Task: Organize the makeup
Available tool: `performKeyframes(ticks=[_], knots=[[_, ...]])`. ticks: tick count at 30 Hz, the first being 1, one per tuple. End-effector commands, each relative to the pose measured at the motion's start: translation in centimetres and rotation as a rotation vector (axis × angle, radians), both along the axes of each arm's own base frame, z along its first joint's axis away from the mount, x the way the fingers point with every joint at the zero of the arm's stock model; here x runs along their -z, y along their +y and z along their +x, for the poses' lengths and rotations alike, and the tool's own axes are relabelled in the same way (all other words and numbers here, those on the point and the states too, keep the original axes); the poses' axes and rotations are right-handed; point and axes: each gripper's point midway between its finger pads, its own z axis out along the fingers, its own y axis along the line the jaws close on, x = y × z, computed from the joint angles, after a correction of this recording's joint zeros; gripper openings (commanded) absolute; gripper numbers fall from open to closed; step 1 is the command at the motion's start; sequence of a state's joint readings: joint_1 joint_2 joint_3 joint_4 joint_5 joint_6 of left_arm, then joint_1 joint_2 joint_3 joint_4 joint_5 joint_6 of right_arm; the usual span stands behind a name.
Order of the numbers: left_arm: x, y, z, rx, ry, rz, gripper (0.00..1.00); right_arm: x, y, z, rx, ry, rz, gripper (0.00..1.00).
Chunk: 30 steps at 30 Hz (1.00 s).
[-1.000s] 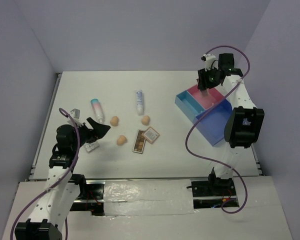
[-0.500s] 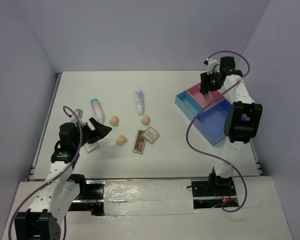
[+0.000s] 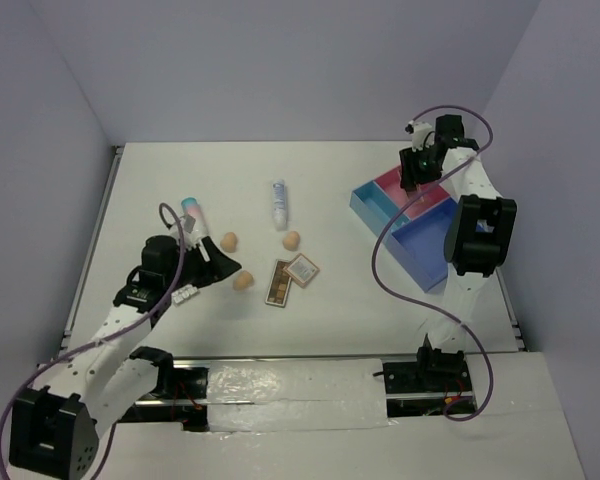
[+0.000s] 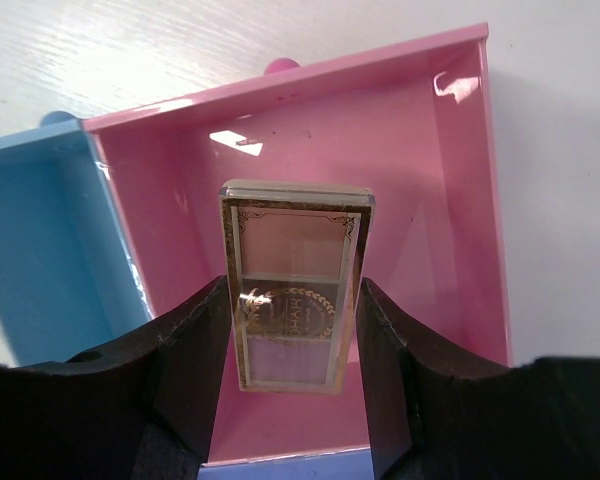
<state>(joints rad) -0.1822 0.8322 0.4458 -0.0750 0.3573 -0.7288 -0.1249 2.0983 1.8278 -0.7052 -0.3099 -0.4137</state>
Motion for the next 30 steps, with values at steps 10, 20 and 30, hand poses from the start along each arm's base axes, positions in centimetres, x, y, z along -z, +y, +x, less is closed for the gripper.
performKeyframes(ticks=[10,20,30], knots=[[1.5,-4.0,1.4,0.095,0.071,0.318,0.86,-0.1,-1.0,-0.8,0.026,0.017,-0.046,0.78],[3.9,-8.3,0.8,0.227,0.105,0.510,0.78,-7.7,4.8,-6.2,-0.233,-0.142,0.195,0.80],[6.7,-11.6,1.0,0.302,0.129,0.612,0.69,-10.4,13.7,-17.2,-0.542,-0.201,0.434,0.90]])
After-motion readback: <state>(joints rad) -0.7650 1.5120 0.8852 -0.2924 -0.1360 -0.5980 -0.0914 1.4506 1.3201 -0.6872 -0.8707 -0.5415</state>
